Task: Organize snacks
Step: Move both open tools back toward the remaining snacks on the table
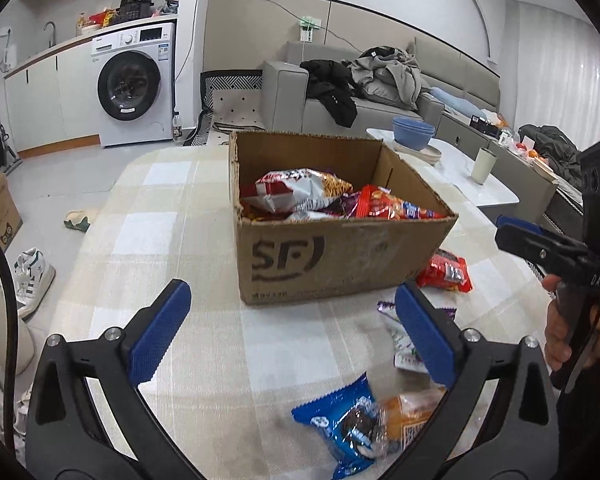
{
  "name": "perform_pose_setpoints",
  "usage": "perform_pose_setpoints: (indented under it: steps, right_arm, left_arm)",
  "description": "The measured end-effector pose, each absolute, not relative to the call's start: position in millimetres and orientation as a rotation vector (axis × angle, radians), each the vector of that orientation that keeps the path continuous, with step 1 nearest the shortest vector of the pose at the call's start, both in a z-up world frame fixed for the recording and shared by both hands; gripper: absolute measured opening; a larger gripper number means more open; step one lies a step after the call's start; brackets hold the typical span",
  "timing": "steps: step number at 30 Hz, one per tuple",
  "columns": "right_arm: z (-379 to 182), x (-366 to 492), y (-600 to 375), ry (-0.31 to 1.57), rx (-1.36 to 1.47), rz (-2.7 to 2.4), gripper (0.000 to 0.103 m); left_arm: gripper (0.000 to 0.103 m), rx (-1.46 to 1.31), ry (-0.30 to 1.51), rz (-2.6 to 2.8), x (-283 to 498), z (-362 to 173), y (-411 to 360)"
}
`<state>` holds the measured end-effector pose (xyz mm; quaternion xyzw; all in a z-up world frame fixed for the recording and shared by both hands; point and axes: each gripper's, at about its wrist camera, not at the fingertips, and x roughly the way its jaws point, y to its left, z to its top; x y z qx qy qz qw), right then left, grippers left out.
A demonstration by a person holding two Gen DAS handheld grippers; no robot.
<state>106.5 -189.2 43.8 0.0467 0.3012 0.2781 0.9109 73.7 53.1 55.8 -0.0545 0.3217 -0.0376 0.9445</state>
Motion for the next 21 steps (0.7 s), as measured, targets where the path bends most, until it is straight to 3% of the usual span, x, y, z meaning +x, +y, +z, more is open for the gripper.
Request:
perform_pose_setpoints:
  steps: [21]
  right_arm:
    - [33.8,87.2,-170.7,0.698,-0.057,0.690,0.102]
  left_arm:
    - [0.102,-0.040,0.761,-0.080,44.2,31.6,55.6]
